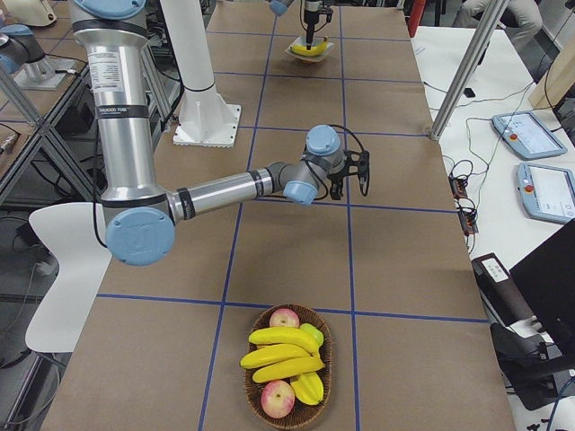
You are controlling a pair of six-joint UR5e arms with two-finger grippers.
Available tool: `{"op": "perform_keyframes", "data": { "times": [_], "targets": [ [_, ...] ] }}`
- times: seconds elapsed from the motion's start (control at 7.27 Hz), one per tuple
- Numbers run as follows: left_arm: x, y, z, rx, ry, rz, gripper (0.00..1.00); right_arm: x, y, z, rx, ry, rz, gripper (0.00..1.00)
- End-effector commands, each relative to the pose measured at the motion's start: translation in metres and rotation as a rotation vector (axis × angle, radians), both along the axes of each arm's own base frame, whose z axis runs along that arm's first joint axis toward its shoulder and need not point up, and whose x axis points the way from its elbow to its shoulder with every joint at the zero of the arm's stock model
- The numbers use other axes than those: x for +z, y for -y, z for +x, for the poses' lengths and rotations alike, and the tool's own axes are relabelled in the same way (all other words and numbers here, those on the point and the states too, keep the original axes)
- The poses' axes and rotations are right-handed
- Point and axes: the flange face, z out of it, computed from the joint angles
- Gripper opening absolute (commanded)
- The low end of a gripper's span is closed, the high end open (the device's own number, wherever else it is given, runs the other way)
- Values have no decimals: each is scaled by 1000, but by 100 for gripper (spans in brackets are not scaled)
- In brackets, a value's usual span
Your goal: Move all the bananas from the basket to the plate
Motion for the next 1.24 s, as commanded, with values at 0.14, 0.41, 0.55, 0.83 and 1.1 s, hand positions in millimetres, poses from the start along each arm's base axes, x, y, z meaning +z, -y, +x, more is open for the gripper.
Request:
{"op": "perform_keyframes", "data": {
  "times": [0.14, 0.41, 0.55, 0.83, 1.1],
  "targets": [
    [-1, 1, 1, -12, -2, -15, 99, 133, -52, 118, -127, -265, 40, 100],
    [-2, 2, 3, -32, -4, -38, 99, 169, -53, 157, -241, -496, 23, 100],
    [-2, 2, 3, -32, -5, -37, 99, 173, -48, 165, -242, -596, -5, 100],
    [-8, 5, 6, -51, -15, -47, 99, 194, -58, 171, -238, -642, -81, 100],
    [-12, 5, 6, -52, -21, -41, 99, 210, -63, 168, -56, -600, -299, 98]
  ]
}}
